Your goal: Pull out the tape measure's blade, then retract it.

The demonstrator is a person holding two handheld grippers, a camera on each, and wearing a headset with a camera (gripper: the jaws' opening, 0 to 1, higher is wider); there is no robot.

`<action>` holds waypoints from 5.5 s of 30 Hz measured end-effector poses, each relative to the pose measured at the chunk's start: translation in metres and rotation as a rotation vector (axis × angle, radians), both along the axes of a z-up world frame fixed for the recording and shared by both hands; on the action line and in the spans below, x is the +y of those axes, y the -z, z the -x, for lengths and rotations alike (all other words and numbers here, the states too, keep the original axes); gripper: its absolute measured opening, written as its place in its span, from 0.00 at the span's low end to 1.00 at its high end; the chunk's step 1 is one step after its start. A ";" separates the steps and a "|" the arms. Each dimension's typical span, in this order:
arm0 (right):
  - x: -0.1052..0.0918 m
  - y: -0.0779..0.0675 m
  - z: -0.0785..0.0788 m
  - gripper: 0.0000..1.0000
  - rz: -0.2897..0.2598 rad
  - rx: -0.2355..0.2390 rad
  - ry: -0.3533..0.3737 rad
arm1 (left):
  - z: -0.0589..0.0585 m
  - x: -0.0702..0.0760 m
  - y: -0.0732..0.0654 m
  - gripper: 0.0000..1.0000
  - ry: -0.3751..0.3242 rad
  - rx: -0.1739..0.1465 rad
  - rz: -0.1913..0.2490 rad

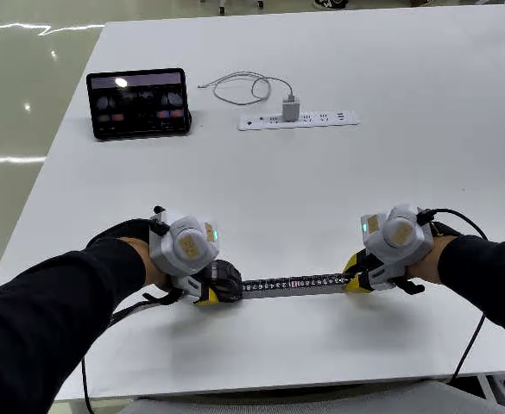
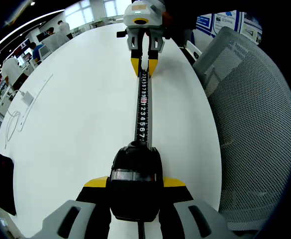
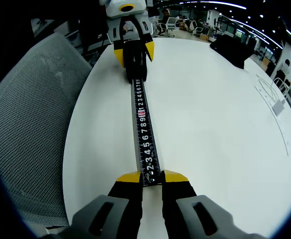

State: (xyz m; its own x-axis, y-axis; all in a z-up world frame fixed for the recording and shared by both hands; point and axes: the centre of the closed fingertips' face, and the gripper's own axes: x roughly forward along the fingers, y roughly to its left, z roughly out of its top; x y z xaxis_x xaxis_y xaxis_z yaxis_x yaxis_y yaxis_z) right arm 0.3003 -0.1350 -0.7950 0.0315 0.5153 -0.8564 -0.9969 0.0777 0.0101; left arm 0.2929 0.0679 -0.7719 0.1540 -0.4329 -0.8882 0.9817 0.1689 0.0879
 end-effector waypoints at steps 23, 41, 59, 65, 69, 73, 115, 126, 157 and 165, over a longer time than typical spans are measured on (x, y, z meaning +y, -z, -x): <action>-0.015 0.000 0.000 0.09 -0.011 -0.004 0.014 | 0.000 -0.001 0.000 0.33 0.001 0.004 -0.017; -0.029 -0.003 0.002 0.09 -0.008 0.004 0.042 | 0.000 -0.001 0.000 0.33 0.010 0.007 -0.015; -0.044 -0.002 0.002 0.09 0.001 0.008 0.050 | 0.001 -0.001 0.001 0.33 0.009 0.011 -0.015; -0.045 -0.001 0.002 0.09 0.002 0.008 0.052 | 0.001 -0.001 0.000 0.33 0.008 0.010 -0.014; -0.044 -0.002 0.003 0.09 0.003 0.007 0.054 | 0.001 -0.002 0.000 0.33 0.009 0.010 -0.013; -0.045 -0.003 0.003 0.09 0.004 0.009 0.054 | 0.001 -0.001 0.000 0.33 0.008 0.010 -0.011; -0.044 -0.002 0.005 0.29 0.125 0.003 -0.025 | 0.001 -0.005 -0.003 0.34 0.026 0.043 0.025; -0.044 -0.010 0.011 0.45 0.092 0.029 0.034 | -0.007 0.006 -0.009 0.48 -0.029 0.022 0.021; -0.048 -0.049 -0.008 0.99 -0.176 -0.085 0.401 | -0.034 0.054 -0.043 1.00 -0.530 -0.135 0.321; -0.067 -0.063 0.015 1.00 -0.225 -0.107 0.477 | -0.021 0.087 -0.060 1.00 -0.639 -0.152 0.415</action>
State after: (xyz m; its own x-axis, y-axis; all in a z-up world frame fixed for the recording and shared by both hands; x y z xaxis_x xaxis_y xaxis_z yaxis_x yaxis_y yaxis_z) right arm 0.2853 -0.2019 -0.7318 0.3884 0.5928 -0.7055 -0.8477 0.5301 -0.0212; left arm 0.3139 0.1549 -0.7116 0.5925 -0.5115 -0.6223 0.6650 0.7466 0.0195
